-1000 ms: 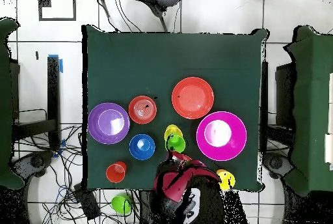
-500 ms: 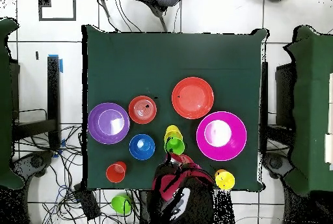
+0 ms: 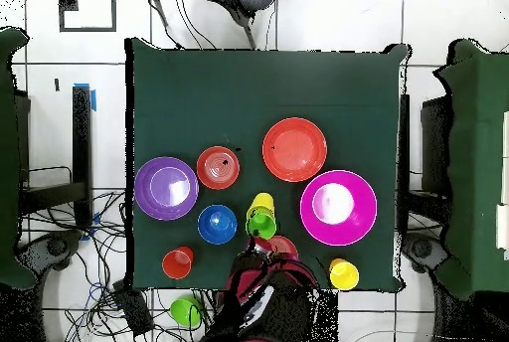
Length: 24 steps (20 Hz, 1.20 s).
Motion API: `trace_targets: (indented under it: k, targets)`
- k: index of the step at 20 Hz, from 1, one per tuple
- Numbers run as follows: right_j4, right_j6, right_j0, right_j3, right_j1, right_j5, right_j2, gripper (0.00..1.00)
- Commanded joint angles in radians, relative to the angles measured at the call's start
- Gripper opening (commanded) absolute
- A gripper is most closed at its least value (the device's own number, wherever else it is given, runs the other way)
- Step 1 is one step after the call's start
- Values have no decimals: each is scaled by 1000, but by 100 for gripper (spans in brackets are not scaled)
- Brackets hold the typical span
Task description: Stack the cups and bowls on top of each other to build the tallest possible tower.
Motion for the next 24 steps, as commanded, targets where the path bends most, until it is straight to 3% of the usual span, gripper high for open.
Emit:
trace_targets:
  k: [1, 24]
  targets:
    - [40, 67, 30, -90, 60, -6, 28, 0]
    - [25, 86, 51, -104, 45, 31, 25, 0]
